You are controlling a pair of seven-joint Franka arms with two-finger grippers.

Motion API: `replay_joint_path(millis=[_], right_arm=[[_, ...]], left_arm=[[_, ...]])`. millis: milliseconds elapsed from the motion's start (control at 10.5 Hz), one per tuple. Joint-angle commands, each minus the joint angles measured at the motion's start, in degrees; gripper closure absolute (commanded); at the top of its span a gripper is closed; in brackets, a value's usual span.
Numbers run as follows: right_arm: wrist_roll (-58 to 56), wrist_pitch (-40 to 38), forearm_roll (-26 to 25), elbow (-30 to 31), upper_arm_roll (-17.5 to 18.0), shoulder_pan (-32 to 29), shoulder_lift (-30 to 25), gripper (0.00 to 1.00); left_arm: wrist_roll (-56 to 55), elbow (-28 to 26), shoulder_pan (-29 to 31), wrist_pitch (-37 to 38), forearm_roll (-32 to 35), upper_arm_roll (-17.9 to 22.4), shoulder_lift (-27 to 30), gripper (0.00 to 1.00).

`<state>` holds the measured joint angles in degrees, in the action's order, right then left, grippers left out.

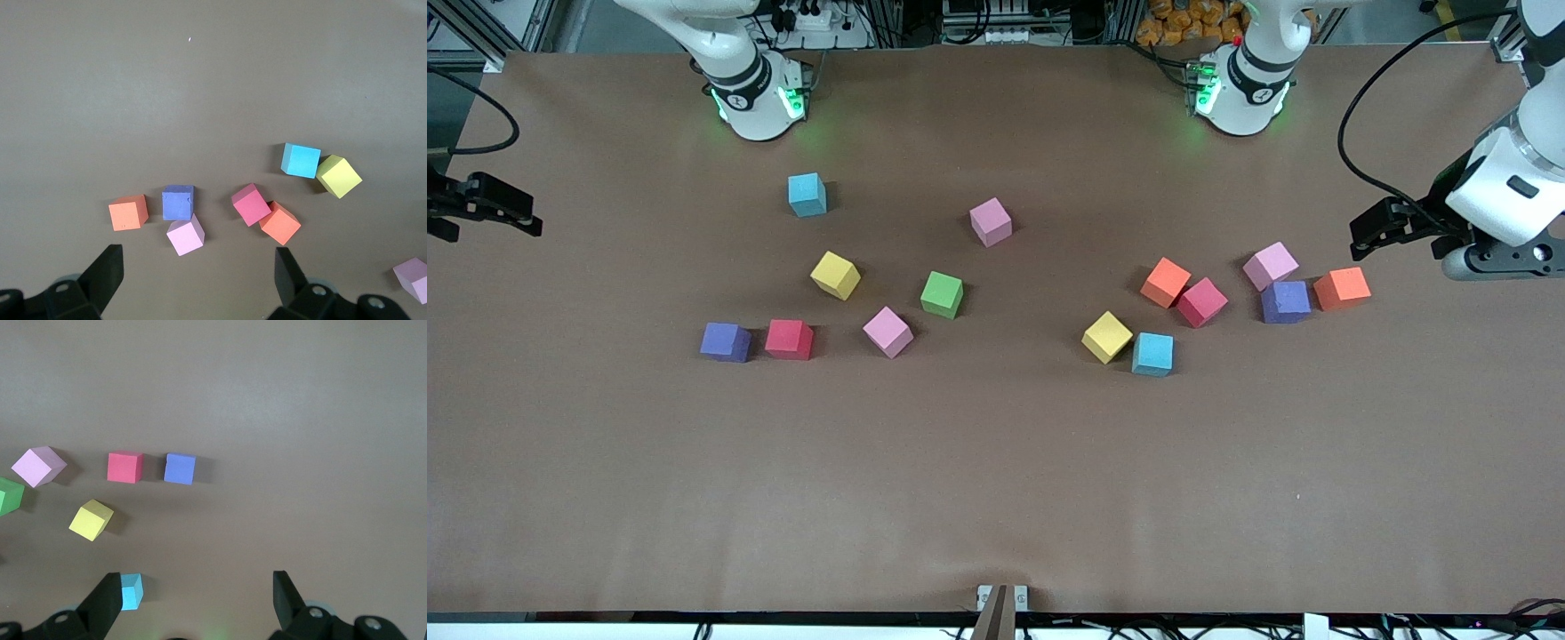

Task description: Form number 2 with 11 blocks

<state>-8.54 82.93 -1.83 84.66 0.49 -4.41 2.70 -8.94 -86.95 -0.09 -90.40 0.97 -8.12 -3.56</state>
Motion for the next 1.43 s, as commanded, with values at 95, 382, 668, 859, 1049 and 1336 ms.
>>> replay_joint_path(millis=[95, 382, 668, 859, 1049, 1336], right_arm=[[-0.5, -0.1, 0.9, 0.8, 0.4, -0.9, -0.9, 0.0], [-0.6, -0.1, 0.9, 0.8, 0.4, -0.9, -0.9, 0.0], [-0.5, -0.1, 0.9, 0.8, 0.4, -0.9, -0.9, 0.0], [-0.6, 0.2, 0.9, 0.8, 0.4, -0.9, -0.7, 0.0], [-0.6, 0.4, 0.9, 1.1, 0.4, -0.9, -0.4, 0.0], [-0.6, 3.1, 0.9, 4.1, 0.4, -0.8, -0.5, 0.0]], left_arm=[[1.2, -0.1, -0.1, 0.2, -0.3, 0.2, 0.3, 0.0], [-0.5, -5.1, -0.5, -2.6, -0.2, 0.1, -0.9, 0.0], [-6.0, -17.1, -2.7, -11.8, -0.2, 0.0, -0.8, 0.0], [-18.9, -22.2, -4.2, -14.7, -0.3, -0.1, -1.3, 0.0], [-32.3, -26.0, -4.6, -17.6, -0.2, -3.2, -2.8, 0.0], [-43.5, -26.1, -7.3, -18.1, -0.2, -3.4, -6.2, 0.0]])
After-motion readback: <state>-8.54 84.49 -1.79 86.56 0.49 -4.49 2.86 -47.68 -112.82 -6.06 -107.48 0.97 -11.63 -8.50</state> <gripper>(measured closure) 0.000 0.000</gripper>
